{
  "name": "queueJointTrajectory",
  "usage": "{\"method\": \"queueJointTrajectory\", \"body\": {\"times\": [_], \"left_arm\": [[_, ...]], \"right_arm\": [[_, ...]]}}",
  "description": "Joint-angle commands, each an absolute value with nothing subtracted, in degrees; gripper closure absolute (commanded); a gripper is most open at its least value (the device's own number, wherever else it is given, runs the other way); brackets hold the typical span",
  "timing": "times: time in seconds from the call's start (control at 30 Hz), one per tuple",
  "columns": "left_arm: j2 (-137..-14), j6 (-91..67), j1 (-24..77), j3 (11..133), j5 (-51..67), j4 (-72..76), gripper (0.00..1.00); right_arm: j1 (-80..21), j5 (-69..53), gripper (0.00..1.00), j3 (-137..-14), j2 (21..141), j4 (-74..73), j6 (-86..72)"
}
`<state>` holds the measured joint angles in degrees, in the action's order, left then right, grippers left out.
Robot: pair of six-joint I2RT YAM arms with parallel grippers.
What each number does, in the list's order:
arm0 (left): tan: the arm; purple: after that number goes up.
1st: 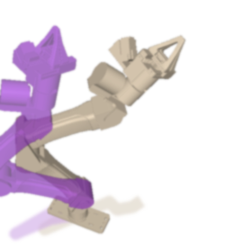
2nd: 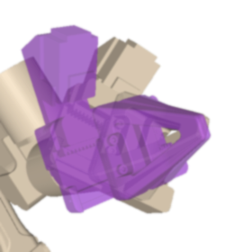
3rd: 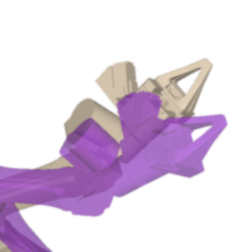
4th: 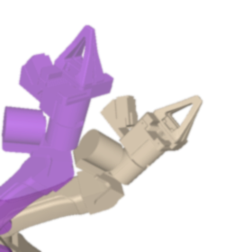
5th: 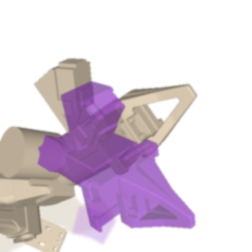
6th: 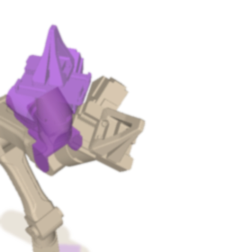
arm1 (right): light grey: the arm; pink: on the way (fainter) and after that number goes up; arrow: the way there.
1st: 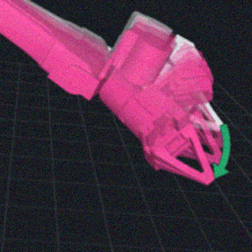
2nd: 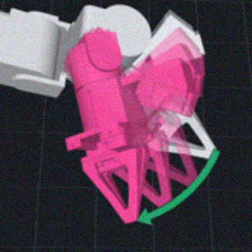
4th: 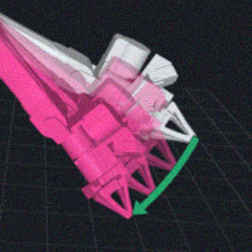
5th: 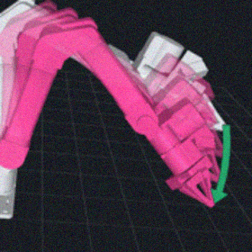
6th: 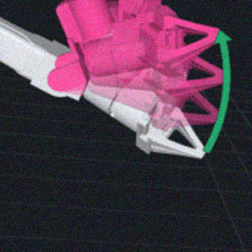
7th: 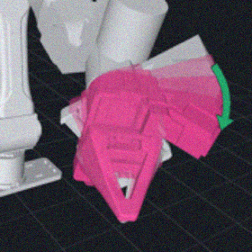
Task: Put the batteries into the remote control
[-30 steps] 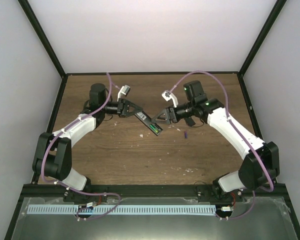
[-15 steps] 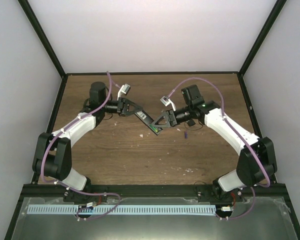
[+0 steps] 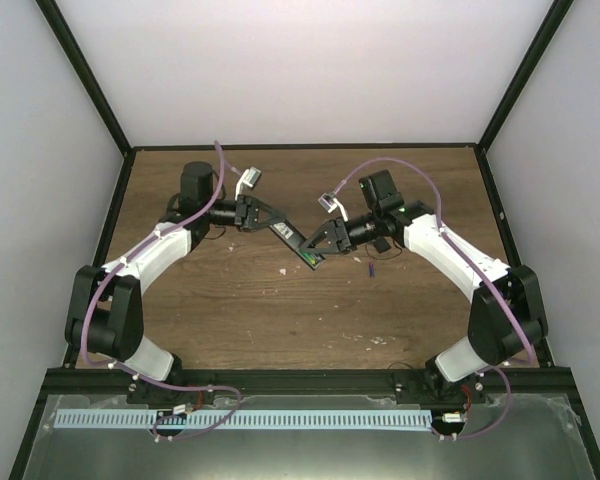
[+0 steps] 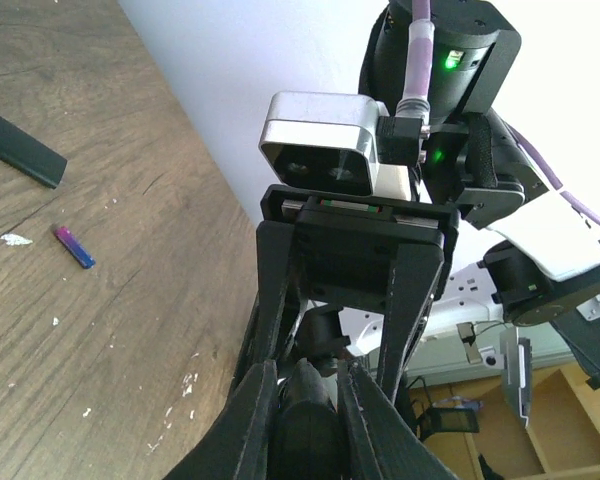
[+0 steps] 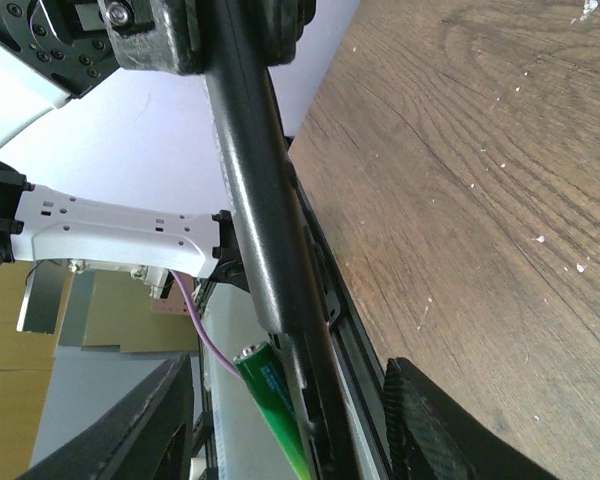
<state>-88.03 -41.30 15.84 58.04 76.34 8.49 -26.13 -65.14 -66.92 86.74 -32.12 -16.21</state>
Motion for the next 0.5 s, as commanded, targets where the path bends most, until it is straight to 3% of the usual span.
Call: {"method": "queueJointTrajectory", "body": {"times": [0.0,0.47], "left_arm": [[-88.4,-37.9,16.3,60.0,76.5,6.2,1.00],[-88.9,-35.9,16.4,60.6,75.5,4.3,1.00]], "right_arm": [[-26.7,-66.4,0.56,-68.4,87.3,-30.7,-18.0],[-27.1,-66.4,0.64,-68.9,88.4,-32.1,-17.9]]}}
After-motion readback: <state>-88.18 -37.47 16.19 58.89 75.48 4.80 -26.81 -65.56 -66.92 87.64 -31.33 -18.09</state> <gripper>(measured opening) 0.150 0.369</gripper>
